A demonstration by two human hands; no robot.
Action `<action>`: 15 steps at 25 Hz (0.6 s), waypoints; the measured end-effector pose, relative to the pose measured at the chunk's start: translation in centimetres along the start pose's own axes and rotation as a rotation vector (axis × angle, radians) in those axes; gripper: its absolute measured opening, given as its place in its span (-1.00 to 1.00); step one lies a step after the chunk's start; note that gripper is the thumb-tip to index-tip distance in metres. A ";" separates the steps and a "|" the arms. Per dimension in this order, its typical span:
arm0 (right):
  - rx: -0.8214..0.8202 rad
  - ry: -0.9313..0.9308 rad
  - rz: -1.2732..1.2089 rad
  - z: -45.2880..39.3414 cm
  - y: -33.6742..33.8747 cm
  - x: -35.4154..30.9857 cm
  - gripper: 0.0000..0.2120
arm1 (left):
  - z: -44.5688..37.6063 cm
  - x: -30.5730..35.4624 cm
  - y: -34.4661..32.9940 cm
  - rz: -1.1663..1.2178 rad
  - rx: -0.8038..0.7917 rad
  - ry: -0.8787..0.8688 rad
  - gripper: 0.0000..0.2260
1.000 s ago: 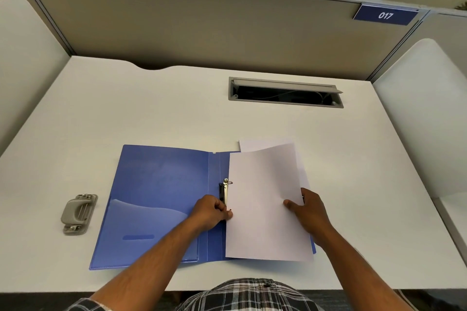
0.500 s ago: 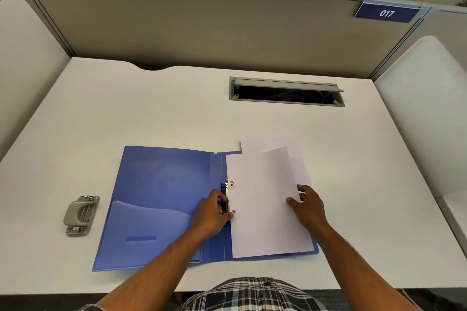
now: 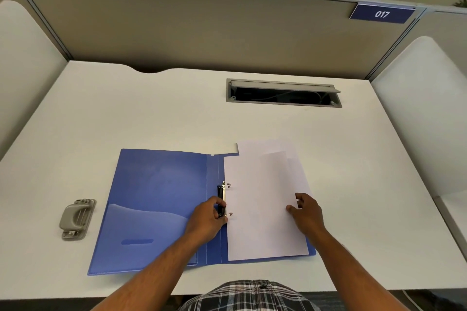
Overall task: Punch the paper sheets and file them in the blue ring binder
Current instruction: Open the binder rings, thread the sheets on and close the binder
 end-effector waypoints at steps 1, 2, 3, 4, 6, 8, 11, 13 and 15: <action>-0.002 -0.003 -0.003 -0.1 0.0 0.0 -0.53 | 0.0 0.0 -0.1 0.005 -0.002 0.000 -0.75; -0.004 -0.004 -0.006 -0.1 -0.1 0.0 -0.54 | 0.1 0.1 -0.1 0.007 -0.005 0.003 -0.75; -0.004 -0.004 -0.005 -0.1 -0.1 0.0 -0.54 | 0.1 0.1 -0.1 0.007 -0.003 0.004 -0.75; 0.006 -0.006 0.000 0.0 0.0 -0.1 -0.56 | 0.1 0.1 0.0 0.005 0.001 0.008 -0.75; 0.076 -0.008 0.025 0.1 0.4 -0.4 -0.63 | 0.1 0.1 0.1 -0.001 0.002 0.009 -0.71; 0.185 -0.020 0.044 0.2 1.2 -0.3 -0.67 | 0.4 0.4 0.2 -0.026 0.000 0.001 -0.64; 0.280 -0.023 0.129 -0.3 2.1 0.7 -0.64 | 1.2 1.7 0.3 -0.088 0.099 -0.086 -0.61; 0.256 -0.049 0.207 -0.8 2.3 1.6 -0.55 | 1.8 3.5 0.1 -0.171 0.161 -0.190 -0.58; 0.188 -0.110 0.297 -1.2 2.3 2.2 -0.43 | 2.1 5.6 -0.8 -0.290 0.181 -0.327 -0.55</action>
Point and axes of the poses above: each hand's wrist, its own z-axis away from the middle knuckle, its own y-axis out of the back of the hand, x = y × z, the point moved 3 cm from there along -z, towards the middle knuckle, and after that the axes turned 15 degrees about y, right-handed, at the moved point
